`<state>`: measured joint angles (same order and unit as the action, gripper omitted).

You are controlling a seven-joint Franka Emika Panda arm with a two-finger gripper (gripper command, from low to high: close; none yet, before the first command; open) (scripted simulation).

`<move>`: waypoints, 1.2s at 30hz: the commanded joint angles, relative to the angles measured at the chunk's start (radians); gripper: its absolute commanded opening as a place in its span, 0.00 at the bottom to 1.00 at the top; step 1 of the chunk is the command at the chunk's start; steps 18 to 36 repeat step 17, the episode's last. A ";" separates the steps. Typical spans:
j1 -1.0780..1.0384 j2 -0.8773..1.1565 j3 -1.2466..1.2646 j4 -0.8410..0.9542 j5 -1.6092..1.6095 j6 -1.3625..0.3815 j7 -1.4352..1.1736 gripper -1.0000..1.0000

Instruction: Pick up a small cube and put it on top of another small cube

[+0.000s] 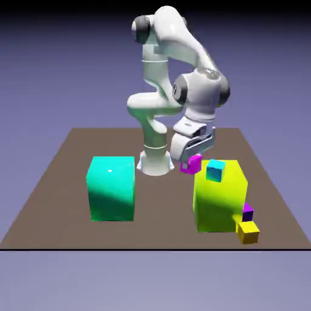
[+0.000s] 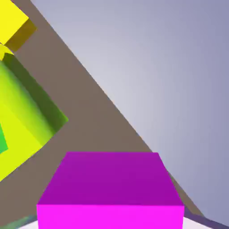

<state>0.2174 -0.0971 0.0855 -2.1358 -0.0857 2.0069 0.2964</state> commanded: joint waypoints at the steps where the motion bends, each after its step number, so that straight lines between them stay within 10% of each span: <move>1: 0.015 -0.003 0.001 0.025 0.008 -0.043 0.022 0.00; 7: 0.097 0.009 0.069 0.104 0.020 -0.239 0.091 0.00; 14: 0.091 0.042 0.077 -0.053 0.003 -0.061 0.094 0.00; 15: 0.091 0.042 0.077 -0.053 0.003 -0.061 0.094 1.00; 36: 0.092 0.036 0.078 -0.016 0.006 -0.104 0.092 1.00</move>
